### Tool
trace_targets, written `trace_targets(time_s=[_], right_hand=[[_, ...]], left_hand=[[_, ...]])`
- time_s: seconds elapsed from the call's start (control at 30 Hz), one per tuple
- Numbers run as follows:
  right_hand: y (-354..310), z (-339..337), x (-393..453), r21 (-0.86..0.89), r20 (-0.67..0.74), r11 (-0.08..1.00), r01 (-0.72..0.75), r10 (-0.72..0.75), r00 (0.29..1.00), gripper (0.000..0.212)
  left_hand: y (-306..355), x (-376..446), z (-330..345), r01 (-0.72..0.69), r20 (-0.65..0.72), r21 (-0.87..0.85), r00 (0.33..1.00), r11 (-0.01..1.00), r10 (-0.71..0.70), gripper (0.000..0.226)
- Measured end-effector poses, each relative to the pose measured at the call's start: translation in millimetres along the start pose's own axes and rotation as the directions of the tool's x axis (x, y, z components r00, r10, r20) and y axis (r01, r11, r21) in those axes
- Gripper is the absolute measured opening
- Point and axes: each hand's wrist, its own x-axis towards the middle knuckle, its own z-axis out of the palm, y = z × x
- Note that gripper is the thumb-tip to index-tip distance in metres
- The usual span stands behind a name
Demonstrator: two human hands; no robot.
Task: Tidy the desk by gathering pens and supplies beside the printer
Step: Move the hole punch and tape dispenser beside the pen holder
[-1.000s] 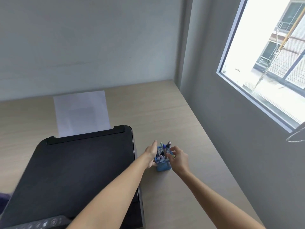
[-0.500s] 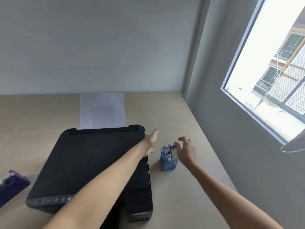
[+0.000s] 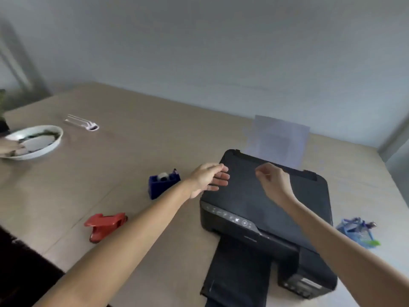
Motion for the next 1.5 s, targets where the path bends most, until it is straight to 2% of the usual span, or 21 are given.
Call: trace_targets(time_s=[0.07, 0.17, 0.2, 0.27, 0.33, 0.4, 0.47, 0.53, 0.63, 0.7, 0.77, 0.9, 0.97, 1.1, 1.27, 1.4, 1.5], right_hand=[[-33, 47, 4, 0.005, 0.086, 0.998, 0.061, -0.061, 0.994, 0.011], [-73, 114, 10, 0.007, 0.200, 0.990, 0.139, -0.138, 0.970, 0.010], [-84, 138, 12, 0.003, 0.244, 0.988, 0.156, -0.152, 0.958, 0.011], [-102, 181, 15, -0.010, 0.332, 0.983, 0.181, -0.167, 0.928, 0.013], [-116, 221, 18, -0.042, 0.411, 0.981, 0.189, -0.155, 0.898, 0.014], [-121, 254, 24, -0.098, 0.479, 0.975, 0.199, -0.129, 0.868, 0.018], [-122, 285, 33, -0.169, 0.536, 0.951, 0.260, -0.133, 0.833, 0.025], [-120, 308, 44, -0.252, 0.579, 0.911, 0.326, -0.128, 0.805, 0.035], [-118, 337, 66, -0.378, 0.627, 0.813, 0.442, -0.126, 0.768, 0.057], [-118, 353, 80, -0.439, 0.674, 0.712, 0.548, -0.141, 0.725, 0.069], [-119, 368, 89, -0.468, 0.720, 0.633, 0.617, -0.131, 0.681, 0.067], [-124, 381, 99, -0.492, 0.756, 0.514, 0.702, -0.147, 0.638, 0.050], [-121, 376, 98, -0.450, 0.757, 0.559, 0.697, -0.176, 0.629, 0.048], [-119, 357, 82, -0.349, 0.712, 0.712, 0.609, -0.221, 0.666, 0.048], [-155, 284, 70, -0.281, 0.643, 0.679, 0.678, -0.390, 0.658, 0.046], [-172, 193, 61, -0.260, 0.531, 0.687, 0.678, -0.485, 0.695, 0.047], [-162, 117, 48, -0.297, 0.440, 0.702, 0.647, -0.501, 0.746, 0.046]], left_hand=[[-31, -21, -63, 0.048, -0.148, 0.073, 0.988, 0.996, -0.037, 0.020], [-88, -47, -147, 0.187, -0.376, 0.220, 0.922, 0.957, -0.094, 0.009], [-107, -57, -173, 0.252, -0.430, 0.289, 0.896, 0.924, -0.111, 0.018], [-140, -76, -214, 0.400, -0.457, 0.486, 0.874, 0.777, -0.165, 0.052], [-167, -91, -244, 0.474, -0.422, 0.687, 0.877, 0.551, -0.228, 0.075], [-187, -98, -261, 0.475, -0.394, 0.797, 0.877, 0.373, -0.274, 0.075], [-203, -98, -273, 0.458, -0.382, 0.834, 0.882, 0.307, -0.277, 0.066], [-211, -97, -281, 0.442, -0.378, 0.845, 0.892, 0.300, -0.248, 0.057], [-213, -97, -290, 0.407, -0.338, 0.859, 0.907, 0.311, -0.251, 0.057], [-212, -105, -292, 0.396, -0.316, 0.837, 0.913, 0.378, -0.257, 0.047], [-213, -115, -295, 0.383, -0.310, 0.798, 0.923, 0.465, -0.228, 0.031], [-209, -133, -295, 0.364, -0.295, 0.712, 0.931, 0.601, -0.215, 0.028], [-203, -140, -292, 0.349, -0.281, 0.706, 0.937, 0.616, -0.209, 0.026], [-190, -147, -287, 0.325, -0.277, 0.681, 0.944, 0.656, -0.181, 0.030], [-142, -140, -259, 0.232, -0.207, 0.712, 0.971, 0.663, -0.118, 0.026], [-92, -126, -218, 0.123, -0.133, 0.734, 0.991, 0.668, -0.036, 0.028], [-53, -109, -171, 0.028, -0.064, 0.751, 0.997, 0.660, 0.031, 0.032]])
